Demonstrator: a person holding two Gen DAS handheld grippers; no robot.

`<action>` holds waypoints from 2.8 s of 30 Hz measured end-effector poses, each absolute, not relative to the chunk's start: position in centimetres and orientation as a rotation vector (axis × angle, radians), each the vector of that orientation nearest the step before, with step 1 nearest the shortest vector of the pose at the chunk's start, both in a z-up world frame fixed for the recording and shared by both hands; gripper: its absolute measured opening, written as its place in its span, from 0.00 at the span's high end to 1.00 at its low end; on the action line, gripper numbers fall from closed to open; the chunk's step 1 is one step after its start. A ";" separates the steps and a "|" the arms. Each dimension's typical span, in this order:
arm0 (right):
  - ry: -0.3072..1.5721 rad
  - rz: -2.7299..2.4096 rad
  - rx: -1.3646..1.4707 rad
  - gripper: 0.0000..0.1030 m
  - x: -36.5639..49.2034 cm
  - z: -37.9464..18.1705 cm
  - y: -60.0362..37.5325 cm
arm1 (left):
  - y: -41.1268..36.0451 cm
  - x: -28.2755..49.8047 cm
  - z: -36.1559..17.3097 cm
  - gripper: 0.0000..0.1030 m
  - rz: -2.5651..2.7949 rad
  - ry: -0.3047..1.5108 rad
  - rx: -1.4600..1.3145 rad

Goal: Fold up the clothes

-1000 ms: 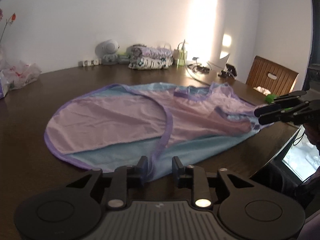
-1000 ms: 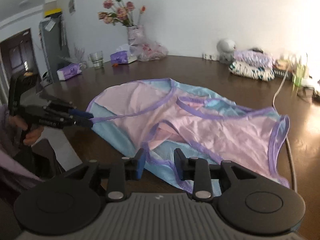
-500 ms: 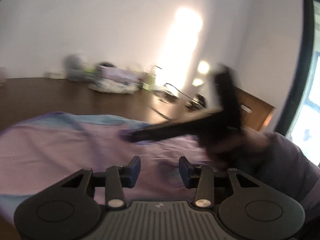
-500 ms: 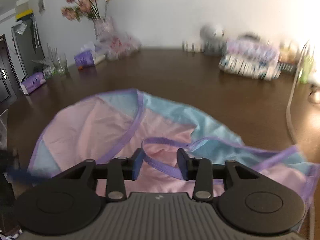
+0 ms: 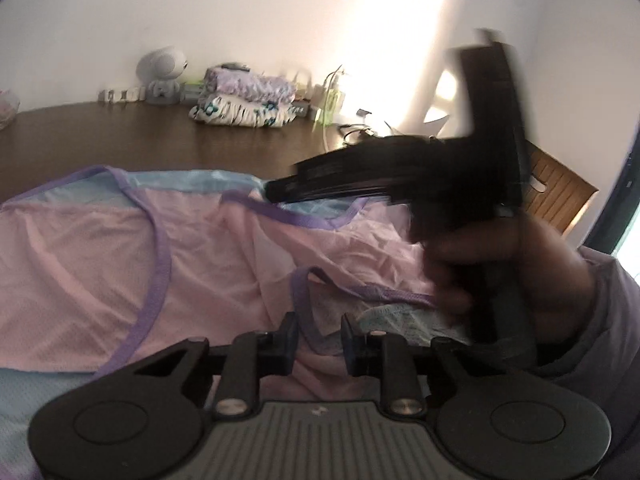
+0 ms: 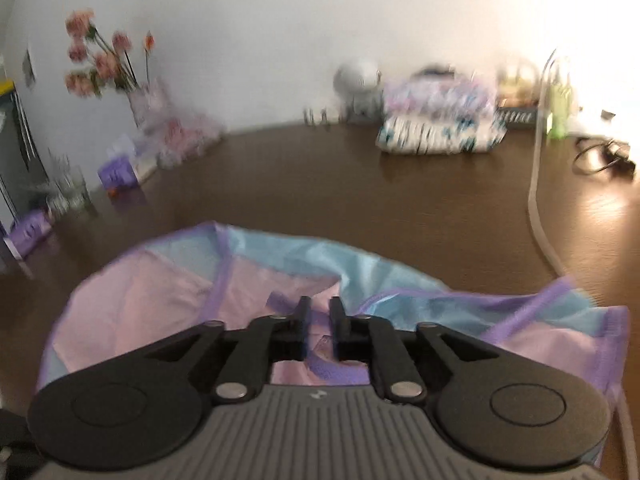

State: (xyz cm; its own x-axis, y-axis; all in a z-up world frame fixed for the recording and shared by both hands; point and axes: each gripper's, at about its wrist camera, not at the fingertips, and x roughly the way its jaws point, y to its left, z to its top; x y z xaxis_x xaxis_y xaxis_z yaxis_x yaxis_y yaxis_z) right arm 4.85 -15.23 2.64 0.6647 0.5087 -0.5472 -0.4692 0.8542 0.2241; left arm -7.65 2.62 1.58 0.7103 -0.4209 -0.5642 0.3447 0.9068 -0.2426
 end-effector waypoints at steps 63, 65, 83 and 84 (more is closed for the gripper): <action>0.441 0.620 0.016 0.70 -11.8 3.4 -31.2 | -8.8 -0.3 1.3 0.54 -0.481 0.733 0.221; 0.438 0.638 -0.063 0.79 -11.7 3.1 -29.3 | -8.8 -0.4 1.3 0.53 -0.483 0.732 0.221; 0.624 0.690 0.261 1.00 -7.6 2.0 -31.5 | -8.7 -0.4 1.2 0.50 -0.495 0.732 0.217; 0.654 0.685 0.294 1.00 -7.4 1.6 -31.8 | -8.6 -0.4 1.2 0.50 -0.495 0.732 0.215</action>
State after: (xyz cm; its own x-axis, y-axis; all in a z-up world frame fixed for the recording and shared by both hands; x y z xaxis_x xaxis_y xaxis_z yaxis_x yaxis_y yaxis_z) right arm -7.36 -31.81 1.61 0.5875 0.6665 -0.4590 -0.4896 0.7443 0.4542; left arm -0.42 -8.64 1.23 0.6355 -0.3561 -0.6851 0.5033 0.8639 0.0178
